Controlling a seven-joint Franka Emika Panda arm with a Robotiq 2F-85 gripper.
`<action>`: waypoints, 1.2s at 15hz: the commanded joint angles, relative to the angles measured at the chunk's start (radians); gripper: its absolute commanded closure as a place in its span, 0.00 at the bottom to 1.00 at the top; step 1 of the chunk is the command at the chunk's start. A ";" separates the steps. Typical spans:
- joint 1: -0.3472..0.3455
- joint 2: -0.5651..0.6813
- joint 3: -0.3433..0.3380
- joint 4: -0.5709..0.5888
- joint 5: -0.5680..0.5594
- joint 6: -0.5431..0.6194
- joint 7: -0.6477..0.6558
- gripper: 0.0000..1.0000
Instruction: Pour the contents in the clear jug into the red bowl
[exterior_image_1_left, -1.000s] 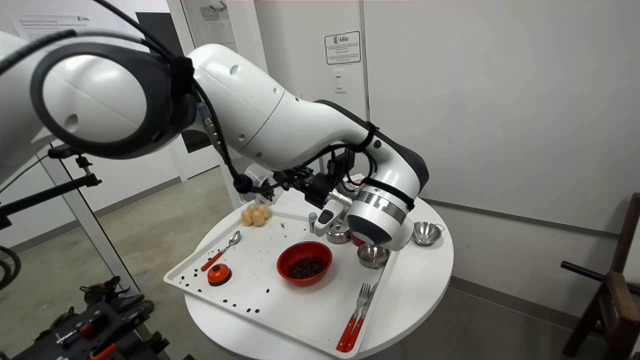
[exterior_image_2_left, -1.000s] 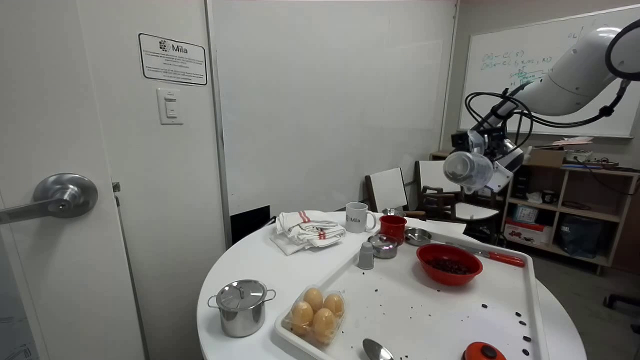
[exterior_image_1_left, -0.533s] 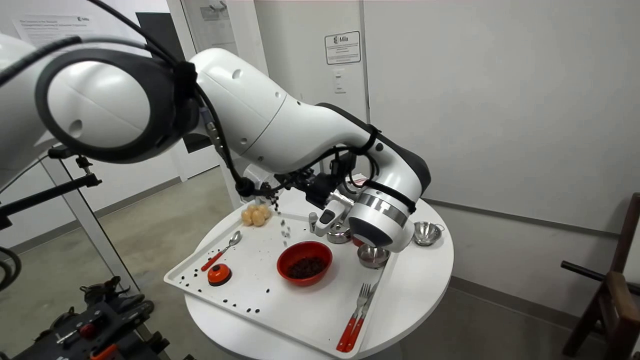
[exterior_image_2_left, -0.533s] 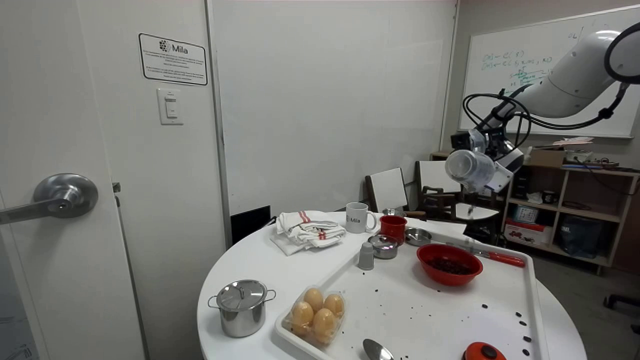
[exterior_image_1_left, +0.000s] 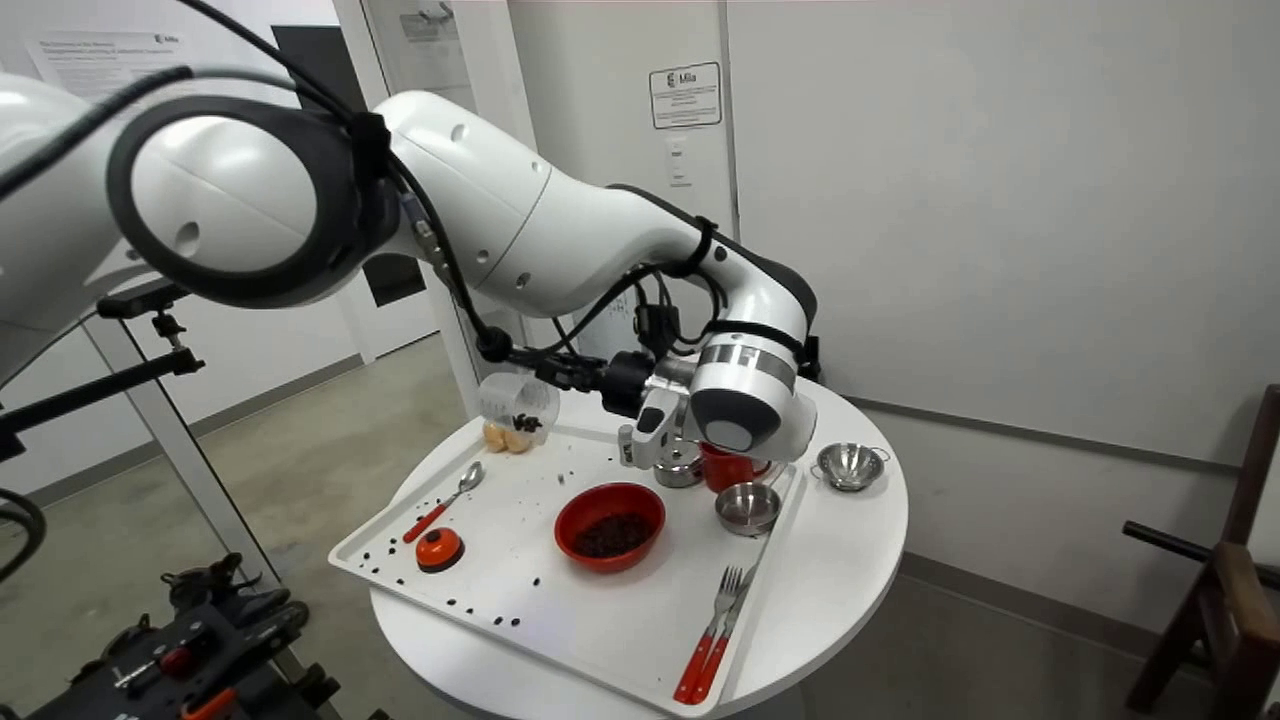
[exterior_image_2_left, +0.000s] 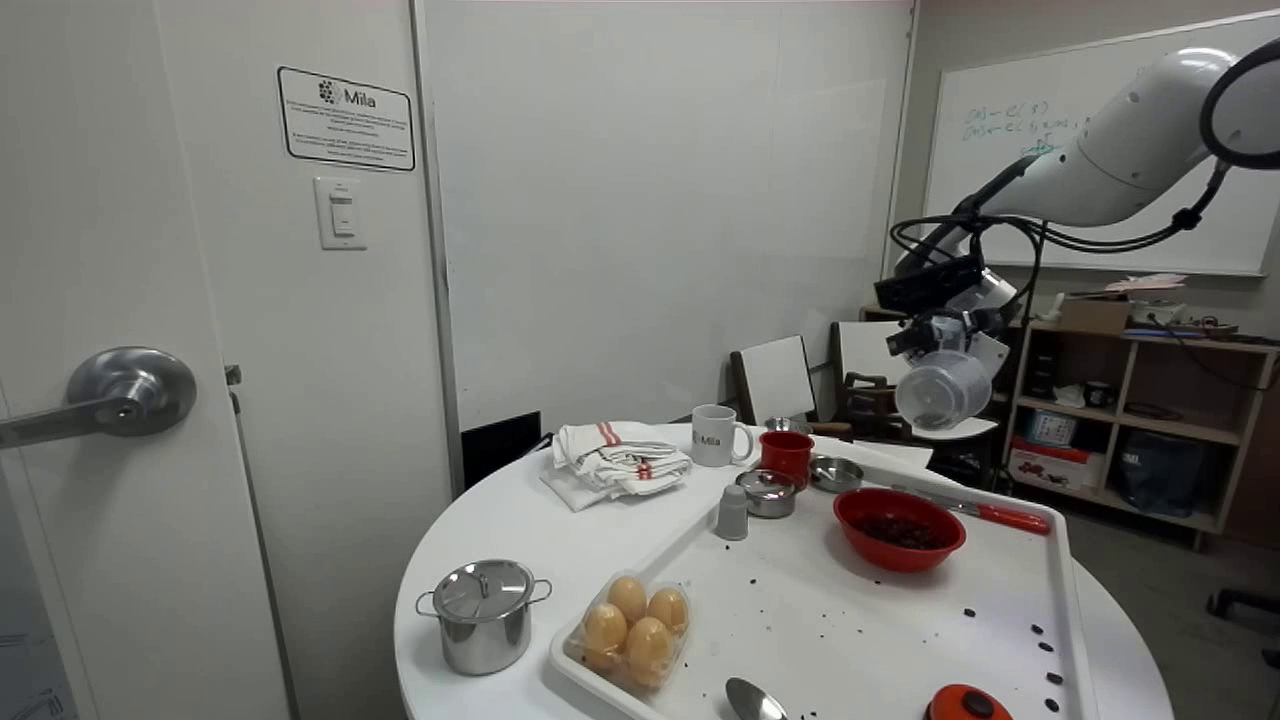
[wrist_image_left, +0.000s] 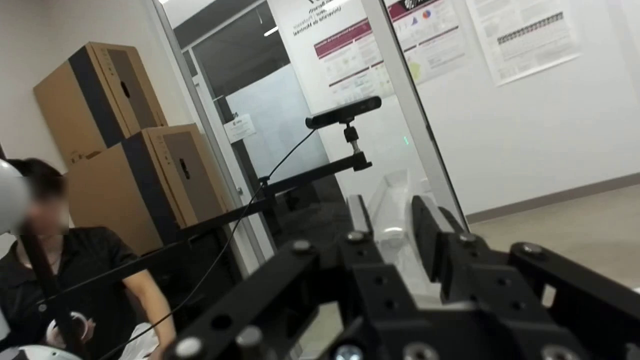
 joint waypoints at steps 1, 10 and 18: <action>0.076 -0.053 -0.031 0.010 -0.112 0.058 0.008 0.91; 0.269 -0.255 -0.032 -0.101 -0.392 0.367 -0.014 0.91; 0.419 -0.354 0.027 -0.257 -0.620 0.884 0.010 0.91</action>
